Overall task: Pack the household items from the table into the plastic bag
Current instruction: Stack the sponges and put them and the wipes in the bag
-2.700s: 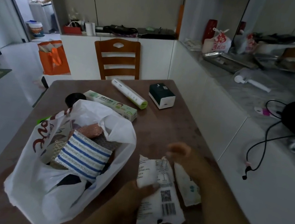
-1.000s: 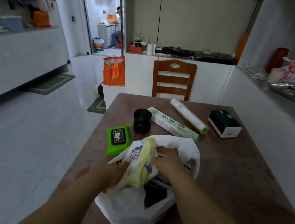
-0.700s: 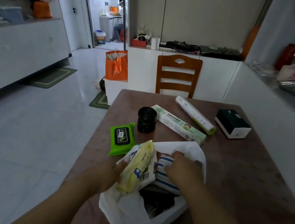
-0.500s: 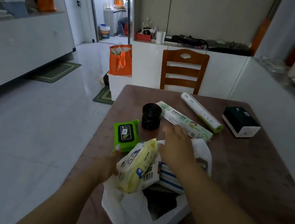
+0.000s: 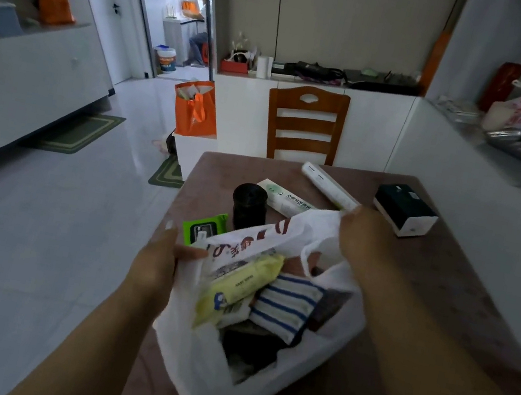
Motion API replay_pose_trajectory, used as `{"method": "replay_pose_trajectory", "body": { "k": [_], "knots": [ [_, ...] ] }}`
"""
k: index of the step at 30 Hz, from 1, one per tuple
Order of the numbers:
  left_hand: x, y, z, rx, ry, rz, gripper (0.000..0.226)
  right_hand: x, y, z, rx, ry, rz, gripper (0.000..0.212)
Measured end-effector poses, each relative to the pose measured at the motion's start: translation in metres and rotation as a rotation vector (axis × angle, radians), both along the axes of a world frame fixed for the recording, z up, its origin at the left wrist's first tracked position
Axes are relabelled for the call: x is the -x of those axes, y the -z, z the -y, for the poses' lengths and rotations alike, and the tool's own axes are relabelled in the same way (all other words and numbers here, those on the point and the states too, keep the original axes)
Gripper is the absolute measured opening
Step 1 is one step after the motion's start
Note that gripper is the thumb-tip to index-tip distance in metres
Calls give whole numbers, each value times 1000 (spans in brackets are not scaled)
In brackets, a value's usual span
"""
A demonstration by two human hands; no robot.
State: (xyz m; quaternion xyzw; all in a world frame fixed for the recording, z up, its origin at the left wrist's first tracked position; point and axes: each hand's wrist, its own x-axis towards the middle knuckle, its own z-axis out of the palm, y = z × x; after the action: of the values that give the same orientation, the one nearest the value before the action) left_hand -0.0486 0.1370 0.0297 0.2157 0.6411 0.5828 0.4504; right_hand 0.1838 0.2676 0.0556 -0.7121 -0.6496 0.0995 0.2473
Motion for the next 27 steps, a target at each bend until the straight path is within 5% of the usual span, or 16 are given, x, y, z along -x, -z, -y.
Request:
{"method": "replay_pose_trajectory", "body": {
  "k": [3, 4, 7, 9, 14, 18, 21, 25, 27],
  "knots": [
    [-3, 0, 2, 40, -8, -8, 64, 21, -2, 39, -294, -81, 65, 18],
    [-1, 2, 3, 46, -13, -26, 65, 32, -2, 59, -247, -205, -2, 14],
    [-4, -2, 7, 66, 26, -125, 51, 72, 22, 102, 341, -663, 64, 25],
    [-6, 0, 10, 86, 84, -211, 47, 92, 52, 116, 677, -724, 10, 32],
    [3, 8, 13, 154, 117, -342, 64, 105, 71, 136, 1104, -446, -743, 36],
    [4, -5, 22, -90, 56, -616, 57, 92, 41, 145, 877, -698, -970, 14],
    [7, -11, 28, -270, 400, -457, 81, 74, 21, 147, 784, -912, -1051, 21],
    [-5, -5, 30, -129, 730, -283, 93, 57, 11, 131, 650, -755, -1072, 28],
    [-4, -2, 25, -141, 746, -282, 94, 51, 6, 113, 495, -615, -888, 25]
  ]
}}
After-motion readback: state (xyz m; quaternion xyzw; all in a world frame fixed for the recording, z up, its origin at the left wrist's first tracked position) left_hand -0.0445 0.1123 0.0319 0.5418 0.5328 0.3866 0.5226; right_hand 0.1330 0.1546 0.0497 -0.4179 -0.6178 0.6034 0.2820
